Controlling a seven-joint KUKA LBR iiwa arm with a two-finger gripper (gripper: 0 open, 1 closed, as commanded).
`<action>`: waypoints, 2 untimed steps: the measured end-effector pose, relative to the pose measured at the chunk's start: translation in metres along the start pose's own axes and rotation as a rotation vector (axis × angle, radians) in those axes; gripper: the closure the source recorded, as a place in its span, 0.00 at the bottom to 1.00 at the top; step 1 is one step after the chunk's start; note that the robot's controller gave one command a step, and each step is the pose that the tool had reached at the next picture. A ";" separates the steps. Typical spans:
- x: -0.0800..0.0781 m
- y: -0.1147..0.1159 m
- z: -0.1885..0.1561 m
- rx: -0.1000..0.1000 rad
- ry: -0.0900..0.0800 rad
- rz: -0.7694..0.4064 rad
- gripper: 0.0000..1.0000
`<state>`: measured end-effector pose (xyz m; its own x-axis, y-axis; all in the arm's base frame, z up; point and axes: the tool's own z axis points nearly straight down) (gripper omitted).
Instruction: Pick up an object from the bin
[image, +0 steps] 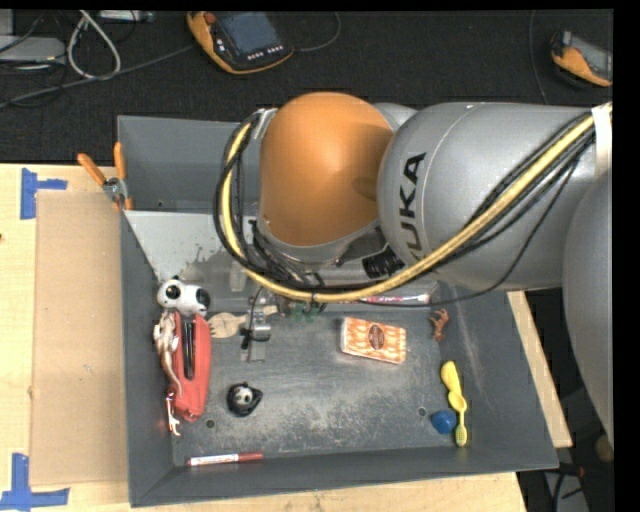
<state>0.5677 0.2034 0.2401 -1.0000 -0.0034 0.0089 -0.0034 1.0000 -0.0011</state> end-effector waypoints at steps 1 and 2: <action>-0.002 -0.001 -0.004 -0.002 -0.008 0.004 0.00; -0.019 0.013 0.005 -0.003 -0.011 -0.044 0.00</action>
Offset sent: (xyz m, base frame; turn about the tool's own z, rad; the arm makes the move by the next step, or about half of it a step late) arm 0.0309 0.0242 -0.0121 -0.0821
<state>0.5871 0.2163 0.2352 -0.9989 -0.0472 -0.0026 -0.0472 0.9989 0.0018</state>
